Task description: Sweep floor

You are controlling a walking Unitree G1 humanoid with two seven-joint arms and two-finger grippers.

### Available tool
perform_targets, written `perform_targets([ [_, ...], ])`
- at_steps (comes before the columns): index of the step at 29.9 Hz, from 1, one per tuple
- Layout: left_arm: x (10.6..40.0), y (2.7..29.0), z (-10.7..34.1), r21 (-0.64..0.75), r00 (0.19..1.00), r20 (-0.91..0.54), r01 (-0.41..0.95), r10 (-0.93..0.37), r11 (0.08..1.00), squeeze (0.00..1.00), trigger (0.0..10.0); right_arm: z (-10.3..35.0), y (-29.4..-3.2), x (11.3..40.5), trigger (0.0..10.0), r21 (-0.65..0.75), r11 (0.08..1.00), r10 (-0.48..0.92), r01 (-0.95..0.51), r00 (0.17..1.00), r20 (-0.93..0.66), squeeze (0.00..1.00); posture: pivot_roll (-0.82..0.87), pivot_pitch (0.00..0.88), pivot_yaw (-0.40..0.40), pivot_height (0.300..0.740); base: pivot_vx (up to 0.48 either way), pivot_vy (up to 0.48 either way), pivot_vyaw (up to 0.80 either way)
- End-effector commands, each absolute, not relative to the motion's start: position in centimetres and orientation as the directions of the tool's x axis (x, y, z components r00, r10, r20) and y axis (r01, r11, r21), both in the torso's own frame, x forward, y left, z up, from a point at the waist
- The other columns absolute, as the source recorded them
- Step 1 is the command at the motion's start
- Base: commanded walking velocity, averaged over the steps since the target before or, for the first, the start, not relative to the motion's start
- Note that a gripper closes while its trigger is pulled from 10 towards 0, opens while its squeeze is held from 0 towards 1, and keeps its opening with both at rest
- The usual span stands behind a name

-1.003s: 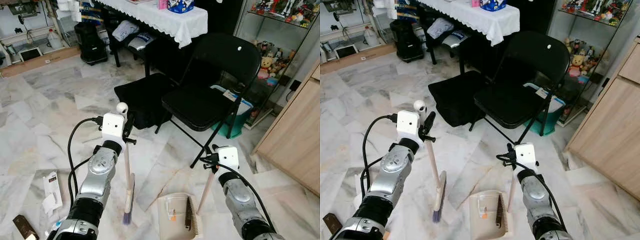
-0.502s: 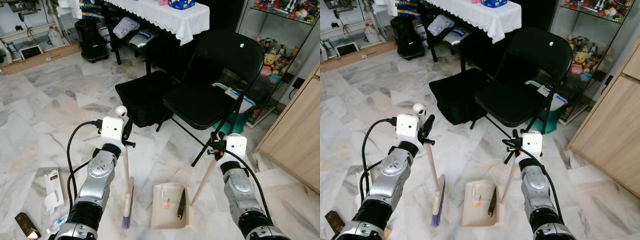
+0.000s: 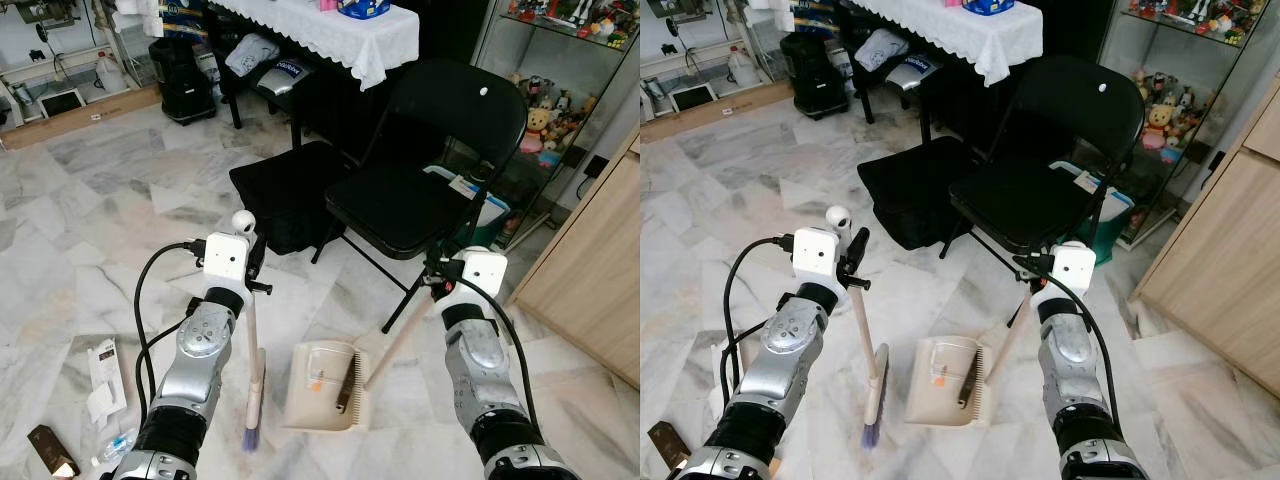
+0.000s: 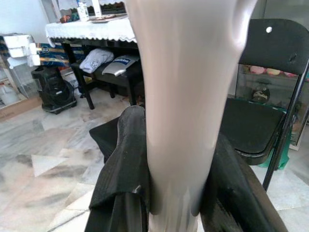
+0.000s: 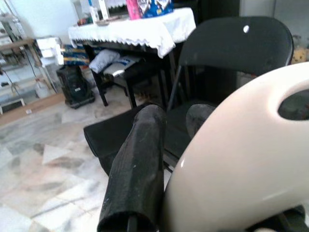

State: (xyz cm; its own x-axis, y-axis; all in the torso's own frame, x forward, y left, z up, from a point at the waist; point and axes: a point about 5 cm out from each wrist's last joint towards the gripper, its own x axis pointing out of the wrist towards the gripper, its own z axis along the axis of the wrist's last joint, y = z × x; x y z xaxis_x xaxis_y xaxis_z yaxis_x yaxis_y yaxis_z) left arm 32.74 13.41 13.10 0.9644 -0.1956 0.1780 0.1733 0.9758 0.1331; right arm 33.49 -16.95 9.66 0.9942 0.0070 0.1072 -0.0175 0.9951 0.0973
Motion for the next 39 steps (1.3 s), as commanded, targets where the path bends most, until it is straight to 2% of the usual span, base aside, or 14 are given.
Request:
perform_targets([
  [1,32.6,13.4,13.6,0.14,0.96,0.205,0.165,-0.192,0.976,0.0,10.0,11.5,-16.8,34.0,10.0,0.116,0.993,-0.002,-0.019,0.984,0.177,0.0,0.0,0.024,0.006,0.74,0.0,0.0,0.0],
  [14,32.1,13.6,13.2,0.11,0.966,0.194,0.153,-0.172,0.982,0.0,10.0,11.0,-16.9,33.2,10.0,0.125,0.992,-0.03,0.009,0.986,0.166,0.0,-0.01,0.0,0.007,0.74,0.0,0.0,0.0],
  [31,31.6,13.5,13.1,0.129,0.959,0.209,0.168,-0.193,0.977,0.0,10.0,11.4,-16.8,33.1,10.0,0.137,0.99,-0.05,0.025,0.981,0.185,0.0,-0.01,0.0,0.022,0.74,0.0,0.0,0.8],
  [39,31.8,13.6,13.3,0.13,0.959,0.211,0.165,-0.19,0.978,0.0,10.0,12.0,-16.5,33.4,10.0,0.136,0.99,0.0,-0.028,0.98,0.201,0.0,-0.01,0.0,0.022,0.74,0.0,0.0,0.8],
])
